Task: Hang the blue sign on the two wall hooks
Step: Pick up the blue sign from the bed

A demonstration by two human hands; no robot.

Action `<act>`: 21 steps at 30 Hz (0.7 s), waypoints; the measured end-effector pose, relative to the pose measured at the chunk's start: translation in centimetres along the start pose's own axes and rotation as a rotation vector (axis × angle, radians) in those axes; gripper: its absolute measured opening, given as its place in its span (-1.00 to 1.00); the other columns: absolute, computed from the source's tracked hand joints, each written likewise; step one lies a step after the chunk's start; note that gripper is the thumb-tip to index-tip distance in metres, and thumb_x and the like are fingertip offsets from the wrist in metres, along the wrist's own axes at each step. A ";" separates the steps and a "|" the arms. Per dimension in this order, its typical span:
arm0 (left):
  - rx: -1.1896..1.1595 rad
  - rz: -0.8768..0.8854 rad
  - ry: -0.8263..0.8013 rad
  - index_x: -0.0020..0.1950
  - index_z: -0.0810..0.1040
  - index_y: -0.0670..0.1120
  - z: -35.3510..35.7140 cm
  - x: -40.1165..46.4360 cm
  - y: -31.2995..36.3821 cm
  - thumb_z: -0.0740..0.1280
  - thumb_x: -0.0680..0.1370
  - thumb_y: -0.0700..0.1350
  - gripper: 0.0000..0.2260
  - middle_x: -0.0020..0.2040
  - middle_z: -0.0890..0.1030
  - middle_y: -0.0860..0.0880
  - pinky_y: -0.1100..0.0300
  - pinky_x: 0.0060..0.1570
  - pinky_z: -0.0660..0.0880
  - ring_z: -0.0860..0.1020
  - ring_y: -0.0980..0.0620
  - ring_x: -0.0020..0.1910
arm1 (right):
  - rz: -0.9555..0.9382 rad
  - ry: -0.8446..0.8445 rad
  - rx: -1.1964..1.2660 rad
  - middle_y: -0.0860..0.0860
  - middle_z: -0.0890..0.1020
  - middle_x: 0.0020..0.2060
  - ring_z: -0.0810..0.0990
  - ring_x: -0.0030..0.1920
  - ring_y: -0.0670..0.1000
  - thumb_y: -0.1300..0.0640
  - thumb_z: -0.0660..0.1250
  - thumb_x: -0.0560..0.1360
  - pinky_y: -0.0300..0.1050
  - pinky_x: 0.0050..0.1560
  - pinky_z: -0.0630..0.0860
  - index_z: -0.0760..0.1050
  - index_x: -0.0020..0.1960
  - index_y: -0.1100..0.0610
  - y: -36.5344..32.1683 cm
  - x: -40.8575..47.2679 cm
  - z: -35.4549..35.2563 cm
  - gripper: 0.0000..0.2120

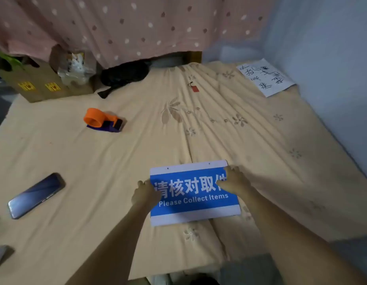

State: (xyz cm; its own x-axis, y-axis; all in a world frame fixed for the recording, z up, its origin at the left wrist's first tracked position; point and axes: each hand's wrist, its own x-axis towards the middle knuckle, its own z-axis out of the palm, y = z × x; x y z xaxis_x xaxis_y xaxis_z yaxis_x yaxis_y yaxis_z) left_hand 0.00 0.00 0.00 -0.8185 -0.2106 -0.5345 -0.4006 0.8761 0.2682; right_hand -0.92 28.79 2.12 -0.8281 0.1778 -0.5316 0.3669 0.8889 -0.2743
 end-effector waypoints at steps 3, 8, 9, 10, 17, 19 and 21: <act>-0.046 -0.033 0.018 0.29 0.37 -0.18 0.4 0.0 0.2 0.16 0.49 -0.15 -0.63 0.21 0.40 -0.19 0.02 -0.01 0.45 0.54 -0.25 0.10 | 0.048 0.022 0.072 0.13 0.32 0.34 0.44 0.27 0.17 -0.12 0.33 0.42 0.04 0.18 0.49 0.26 0.42 0.14 0.2 -0.2 0.9 -0.34; -0.081 -0.062 -0.020 0.18 0.44 -0.23 0.9 0.3 0.2 0.17 0.50 -0.16 -0.71 0.17 0.47 -0.22 0.06 -0.11 0.46 0.53 -0.21 -0.02 | 0.075 0.091 0.185 0.19 0.40 0.25 0.40 0.26 0.19 -0.10 0.34 0.40 0.06 0.23 0.46 0.29 0.39 0.16 0.3 -0.8 2.2 -0.35; -0.109 -0.064 -0.024 0.14 0.45 -0.24 0.8 0.3 0.3 0.17 0.49 -0.18 -0.74 0.15 0.49 -0.23 0.09 -0.18 0.45 0.52 -0.19 -0.09 | 0.075 0.097 0.196 0.19 0.40 0.25 0.40 0.26 0.19 -0.09 0.34 0.40 0.06 0.22 0.46 0.28 0.40 0.16 0.3 -0.8 2.2 -0.35; -0.140 -0.065 -0.025 0.11 0.45 -0.24 0.7 0.5 0.4 0.17 0.48 -0.19 -0.76 0.13 0.50 -0.23 0.10 -0.23 0.43 0.49 -0.16 -0.14 | 0.082 0.098 0.214 0.18 0.40 0.25 0.40 0.26 0.18 -0.08 0.34 0.40 0.06 0.21 0.47 0.27 0.42 0.16 0.3 -0.9 2.1 -0.33; -0.227 -0.055 0.044 -0.05 0.31 -0.19 -0.9 0.7 1.3 0.19 0.47 -0.24 -0.90 0.11 0.52 -0.26 0.08 -0.26 0.38 0.49 -0.20 -0.11 | 0.124 0.181 0.408 0.11 0.43 0.09 0.56 0.05 0.14 0.03 0.40 0.36 0.04 0.05 0.59 0.43 0.21 0.11 0.4 -1.0 0.6 -0.54; -0.234 -0.035 0.069 -0.05 0.28 -0.19 -1.4 0.8 2.0 0.22 0.49 -0.22 -0.87 0.09 0.53 -0.26 0.05 -0.23 0.40 0.53 -0.25 -0.04 | 0.133 0.182 0.482 0.07 0.42 0.05 0.61 -0.04 0.13 0.05 0.43 0.33 0.04 0.02 0.62 0.47 0.17 0.05 0.7 -1.0 0.1 -0.57; -0.238 -0.028 0.081 -0.04 0.26 -0.18 -2.1 0.8 2.8 0.25 0.50 -0.17 -0.82 0.03 0.54 -0.23 0.01 -0.16 0.46 0.55 -0.27 0.00 | 0.125 0.183 0.566 0.07 0.48 0.06 0.65 -0.12 0.09 0.00 0.48 0.25 0.05 -0.07 0.66 0.48 0.13 0.00 1.2 -0.6 -0.2 -0.52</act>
State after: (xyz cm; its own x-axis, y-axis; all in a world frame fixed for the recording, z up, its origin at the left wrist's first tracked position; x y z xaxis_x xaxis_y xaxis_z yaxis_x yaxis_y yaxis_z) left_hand -2.62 1.38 2.00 -0.8324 -0.2757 -0.4807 -0.5011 0.7448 0.4406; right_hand -0.12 29.82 2.31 -0.8051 0.3805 -0.4549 0.5930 0.5027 -0.6290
